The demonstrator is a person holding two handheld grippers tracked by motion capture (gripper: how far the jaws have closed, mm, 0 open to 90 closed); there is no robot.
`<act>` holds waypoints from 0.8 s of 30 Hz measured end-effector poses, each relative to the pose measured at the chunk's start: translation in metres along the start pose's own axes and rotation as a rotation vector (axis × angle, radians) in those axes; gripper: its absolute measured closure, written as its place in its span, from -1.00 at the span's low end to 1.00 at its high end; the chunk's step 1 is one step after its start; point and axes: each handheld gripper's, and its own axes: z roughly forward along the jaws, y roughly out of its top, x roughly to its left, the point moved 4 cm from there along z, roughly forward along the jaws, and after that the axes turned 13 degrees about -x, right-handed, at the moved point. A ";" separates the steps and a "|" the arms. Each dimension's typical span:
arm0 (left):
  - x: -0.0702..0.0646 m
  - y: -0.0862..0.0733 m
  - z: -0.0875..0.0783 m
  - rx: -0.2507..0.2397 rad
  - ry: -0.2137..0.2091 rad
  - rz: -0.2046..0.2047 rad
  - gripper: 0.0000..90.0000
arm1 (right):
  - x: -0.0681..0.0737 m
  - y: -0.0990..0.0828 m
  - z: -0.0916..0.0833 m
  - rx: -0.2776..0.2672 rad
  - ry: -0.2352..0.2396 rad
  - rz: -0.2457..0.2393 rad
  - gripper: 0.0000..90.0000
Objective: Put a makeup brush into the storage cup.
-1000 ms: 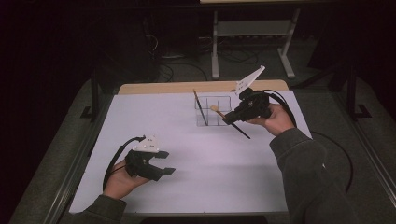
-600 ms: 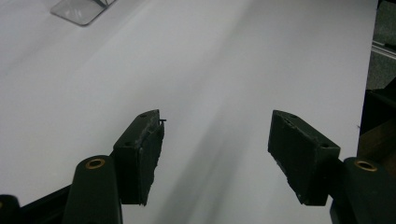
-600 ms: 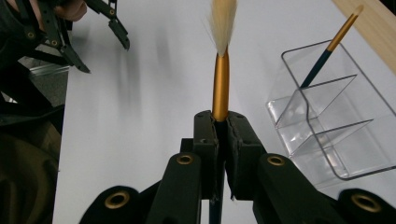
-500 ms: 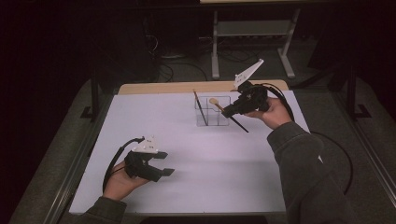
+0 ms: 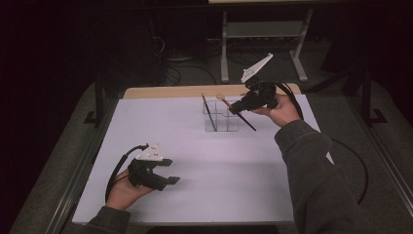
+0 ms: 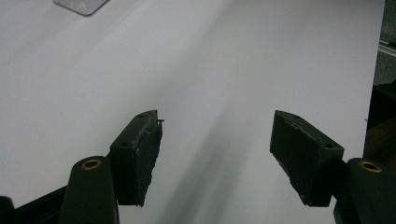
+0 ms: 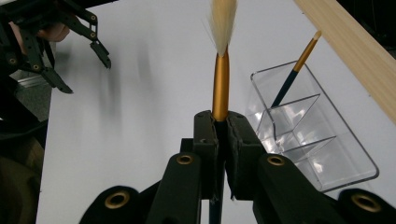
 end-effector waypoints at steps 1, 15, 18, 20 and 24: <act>0.001 0.000 -0.001 0.001 0.000 0.009 -0.29 | -0.001 0.001 0.000 0.000 0.000 -0.002 0.84; 0.002 -0.001 -0.004 -0.008 0.003 0.006 -0.32 | -0.021 0.020 0.010 -0.031 -0.044 0.015 0.84; 0.002 -0.001 -0.004 -0.009 0.002 0.003 -0.33 | -0.026 0.023 0.013 -0.040 -0.049 0.015 0.84; 0.002 -0.001 -0.004 -0.009 0.002 0.001 -0.33 | -0.030 0.024 0.016 -0.034 -0.055 0.009 0.84; 0.002 -0.002 -0.004 -0.009 -0.001 -0.003 -0.33 | -0.035 0.027 0.023 -0.039 -0.057 0.013 0.84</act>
